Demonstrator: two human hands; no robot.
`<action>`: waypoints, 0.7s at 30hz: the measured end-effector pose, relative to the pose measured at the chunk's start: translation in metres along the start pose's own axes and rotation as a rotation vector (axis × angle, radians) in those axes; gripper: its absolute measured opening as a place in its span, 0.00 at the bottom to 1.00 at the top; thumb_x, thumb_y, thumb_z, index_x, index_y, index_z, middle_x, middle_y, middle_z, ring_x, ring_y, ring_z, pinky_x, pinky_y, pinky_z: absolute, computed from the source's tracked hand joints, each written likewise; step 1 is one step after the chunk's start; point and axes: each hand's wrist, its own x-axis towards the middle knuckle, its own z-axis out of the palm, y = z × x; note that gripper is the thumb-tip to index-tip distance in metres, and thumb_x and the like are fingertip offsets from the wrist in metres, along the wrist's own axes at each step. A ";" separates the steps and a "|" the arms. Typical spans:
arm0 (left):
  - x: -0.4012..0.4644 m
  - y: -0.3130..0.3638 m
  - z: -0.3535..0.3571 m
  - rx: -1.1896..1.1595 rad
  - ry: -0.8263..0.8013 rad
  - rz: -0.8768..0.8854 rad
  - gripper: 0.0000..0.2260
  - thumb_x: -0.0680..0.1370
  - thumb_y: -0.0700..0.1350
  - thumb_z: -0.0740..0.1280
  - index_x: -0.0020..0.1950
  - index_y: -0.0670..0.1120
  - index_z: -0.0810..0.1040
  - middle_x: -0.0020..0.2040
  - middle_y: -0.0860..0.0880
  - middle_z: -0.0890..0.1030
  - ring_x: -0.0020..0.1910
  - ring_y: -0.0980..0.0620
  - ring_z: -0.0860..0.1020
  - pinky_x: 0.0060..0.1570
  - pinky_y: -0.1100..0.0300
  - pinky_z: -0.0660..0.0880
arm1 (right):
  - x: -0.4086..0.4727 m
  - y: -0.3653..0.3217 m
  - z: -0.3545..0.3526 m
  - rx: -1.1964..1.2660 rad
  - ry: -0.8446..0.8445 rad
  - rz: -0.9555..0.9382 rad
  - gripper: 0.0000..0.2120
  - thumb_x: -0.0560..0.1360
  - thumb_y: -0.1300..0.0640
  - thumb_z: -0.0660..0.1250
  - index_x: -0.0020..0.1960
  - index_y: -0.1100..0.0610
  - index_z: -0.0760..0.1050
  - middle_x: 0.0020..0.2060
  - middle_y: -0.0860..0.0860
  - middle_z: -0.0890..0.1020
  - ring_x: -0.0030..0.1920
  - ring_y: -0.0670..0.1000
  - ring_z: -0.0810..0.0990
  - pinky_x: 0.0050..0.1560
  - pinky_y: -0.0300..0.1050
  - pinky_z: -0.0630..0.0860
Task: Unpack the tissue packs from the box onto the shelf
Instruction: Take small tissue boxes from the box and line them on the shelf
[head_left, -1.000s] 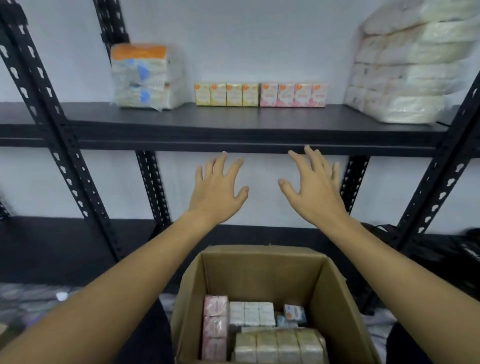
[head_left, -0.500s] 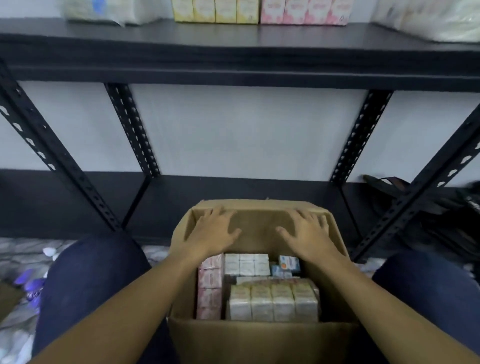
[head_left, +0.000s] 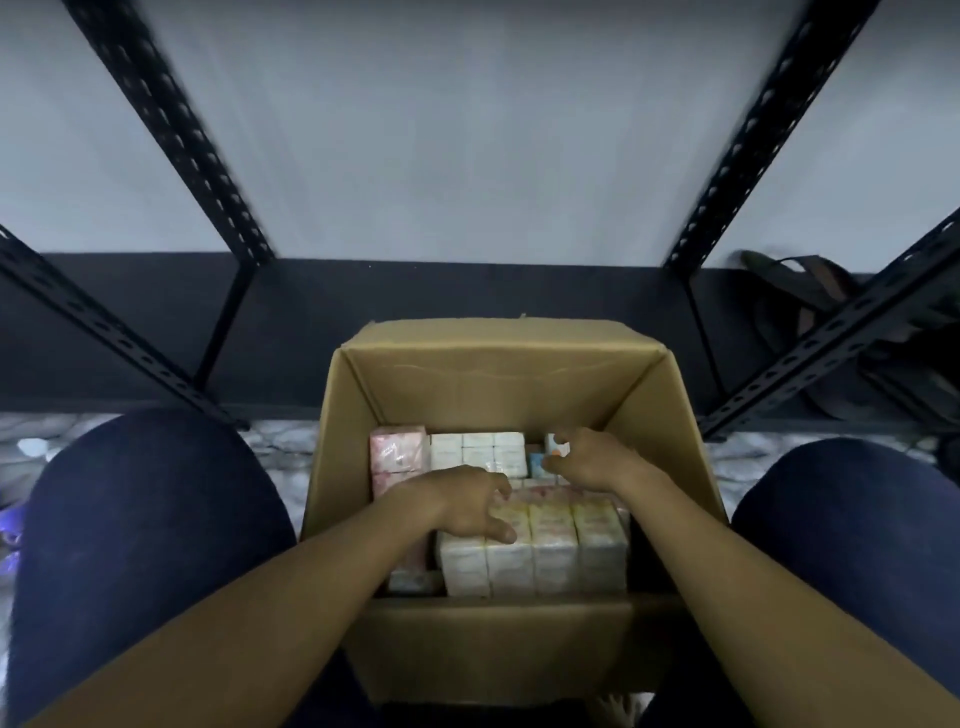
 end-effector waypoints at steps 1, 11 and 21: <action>0.001 0.000 0.002 -0.008 -0.019 0.012 0.34 0.74 0.62 0.70 0.75 0.51 0.64 0.72 0.48 0.70 0.67 0.47 0.71 0.64 0.53 0.70 | 0.000 -0.001 0.001 0.006 -0.004 -0.002 0.24 0.80 0.44 0.63 0.70 0.56 0.71 0.67 0.56 0.75 0.65 0.57 0.74 0.68 0.52 0.68; 0.013 -0.002 0.020 0.206 0.055 0.067 0.36 0.70 0.58 0.75 0.73 0.54 0.63 0.66 0.48 0.74 0.60 0.46 0.75 0.57 0.49 0.75 | 0.011 0.002 0.002 0.028 -0.045 -0.014 0.23 0.80 0.45 0.64 0.68 0.58 0.72 0.65 0.56 0.77 0.62 0.56 0.76 0.64 0.49 0.72; 0.014 -0.051 -0.032 -0.031 0.007 -0.096 0.29 0.75 0.48 0.72 0.74 0.52 0.66 0.68 0.49 0.75 0.62 0.50 0.75 0.54 0.63 0.69 | 0.014 0.011 -0.004 0.087 0.008 -0.005 0.20 0.81 0.49 0.62 0.66 0.61 0.75 0.64 0.59 0.78 0.63 0.58 0.77 0.62 0.46 0.73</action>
